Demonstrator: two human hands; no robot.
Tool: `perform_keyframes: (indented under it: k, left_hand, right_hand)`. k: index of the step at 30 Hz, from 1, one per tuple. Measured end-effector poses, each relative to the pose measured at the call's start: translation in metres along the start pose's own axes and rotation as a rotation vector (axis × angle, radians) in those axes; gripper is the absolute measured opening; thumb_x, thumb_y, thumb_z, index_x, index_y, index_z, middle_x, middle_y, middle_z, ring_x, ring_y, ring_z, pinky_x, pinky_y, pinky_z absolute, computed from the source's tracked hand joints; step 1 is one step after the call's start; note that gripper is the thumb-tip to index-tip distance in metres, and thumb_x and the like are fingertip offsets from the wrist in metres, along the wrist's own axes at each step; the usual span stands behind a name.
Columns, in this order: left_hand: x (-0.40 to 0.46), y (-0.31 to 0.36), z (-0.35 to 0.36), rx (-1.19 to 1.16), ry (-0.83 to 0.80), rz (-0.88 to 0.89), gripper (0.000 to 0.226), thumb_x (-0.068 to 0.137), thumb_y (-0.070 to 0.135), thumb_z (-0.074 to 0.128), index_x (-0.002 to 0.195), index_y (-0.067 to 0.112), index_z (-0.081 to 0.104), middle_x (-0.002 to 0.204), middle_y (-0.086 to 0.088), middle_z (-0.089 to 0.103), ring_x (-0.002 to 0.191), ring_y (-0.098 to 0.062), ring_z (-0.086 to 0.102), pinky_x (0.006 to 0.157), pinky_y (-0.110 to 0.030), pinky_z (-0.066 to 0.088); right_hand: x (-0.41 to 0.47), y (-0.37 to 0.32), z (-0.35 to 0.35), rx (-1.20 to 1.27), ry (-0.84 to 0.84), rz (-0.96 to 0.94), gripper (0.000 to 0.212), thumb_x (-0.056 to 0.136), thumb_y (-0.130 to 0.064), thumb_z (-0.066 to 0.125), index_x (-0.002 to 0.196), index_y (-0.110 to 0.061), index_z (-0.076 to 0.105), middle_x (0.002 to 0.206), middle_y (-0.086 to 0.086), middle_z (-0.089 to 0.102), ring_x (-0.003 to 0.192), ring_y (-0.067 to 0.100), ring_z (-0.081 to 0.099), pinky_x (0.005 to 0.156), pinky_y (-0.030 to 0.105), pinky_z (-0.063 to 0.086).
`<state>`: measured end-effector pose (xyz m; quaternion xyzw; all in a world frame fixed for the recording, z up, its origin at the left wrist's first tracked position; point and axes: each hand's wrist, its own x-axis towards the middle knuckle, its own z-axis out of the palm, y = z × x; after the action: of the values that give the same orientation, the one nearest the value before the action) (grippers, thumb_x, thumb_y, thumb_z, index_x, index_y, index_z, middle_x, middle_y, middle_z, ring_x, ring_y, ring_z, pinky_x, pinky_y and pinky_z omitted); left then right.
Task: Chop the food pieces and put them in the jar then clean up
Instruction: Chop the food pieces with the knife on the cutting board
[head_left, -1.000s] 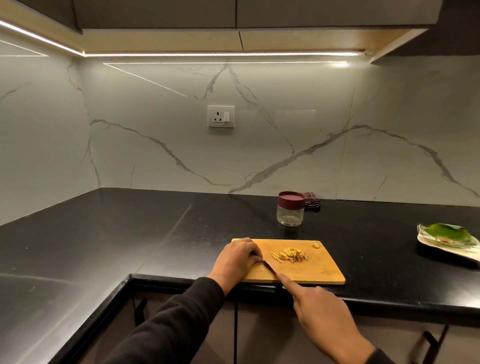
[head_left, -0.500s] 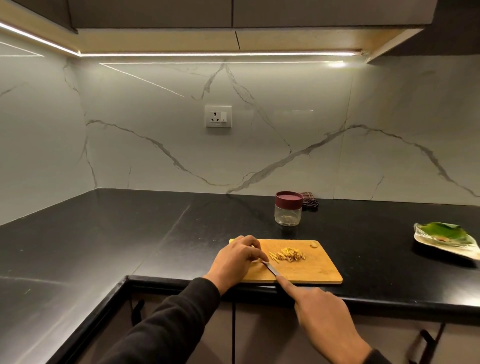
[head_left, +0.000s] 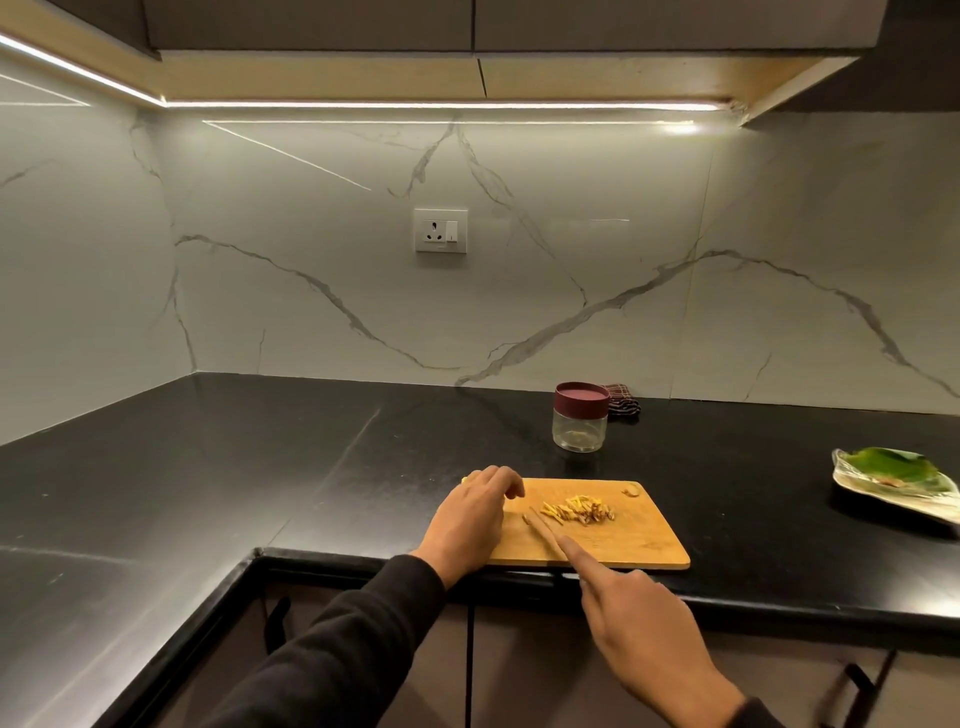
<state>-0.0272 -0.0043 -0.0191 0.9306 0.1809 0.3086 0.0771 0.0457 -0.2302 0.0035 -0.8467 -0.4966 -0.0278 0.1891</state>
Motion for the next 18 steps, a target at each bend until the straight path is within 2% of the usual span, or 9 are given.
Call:
perform_keyframes:
  k: [4, 7, 12, 18]
  left_hand:
    - [-0.002, -0.002, 0.002, -0.023, 0.033, -0.044, 0.026, 0.095, 0.003, 0.045, 0.110, 0.023, 0.052, 0.115, 0.006, 0.055, 0.104, -0.012, 0.052, 0.094, -0.027, 0.046]
    - [-0.003, -0.001, 0.002, -0.020, 0.053, -0.041, 0.027, 0.092, 0.001, 0.045, 0.108, 0.022, 0.052, 0.112, 0.006, 0.055, 0.101, -0.011, 0.050, 0.092, -0.029, 0.046]
    - [-0.003, -0.003, 0.001, -0.023, 0.034, -0.050, 0.024, 0.094, 0.005, 0.046, 0.109, 0.022, 0.052, 0.113, 0.006, 0.054, 0.101, -0.010, 0.050, 0.094, -0.030, 0.047]
    - [-0.003, -0.002, 0.001, -0.006, 0.025, -0.048, 0.019, 0.098, 0.011, 0.048, 0.110, 0.024, 0.052, 0.115, 0.008, 0.054, 0.101, -0.008, 0.049, 0.094, -0.028, 0.047]
  right_hand:
    - [0.008, -0.007, 0.005, 0.071, -0.042, -0.043, 0.054, 0.108, -0.043, 0.031, 0.154, -0.056, 0.005, 0.083, -0.011, 0.057, 0.070, 0.006, 0.055, 0.062, 0.019, 0.046]
    - [0.014, -0.006, 0.005, 0.084, -0.088, -0.051, 0.053, 0.108, -0.044, 0.031, 0.153, -0.059, 0.006, 0.094, -0.009, 0.060, 0.079, 0.006, 0.056, 0.069, 0.022, 0.048]
    - [0.017, 0.010, -0.001, 0.083, -0.058, 0.024, 0.054, 0.108, -0.041, 0.033, 0.154, -0.055, 0.009, 0.083, -0.011, 0.056, 0.072, 0.005, 0.055, 0.055, 0.018, 0.037]
    - [0.016, 0.011, -0.003, 0.105, -0.104, -0.023, 0.052, 0.108, -0.042, 0.034, 0.152, -0.057, 0.012, 0.082, -0.010, 0.058, 0.072, 0.006, 0.057, 0.054, 0.019, 0.037]
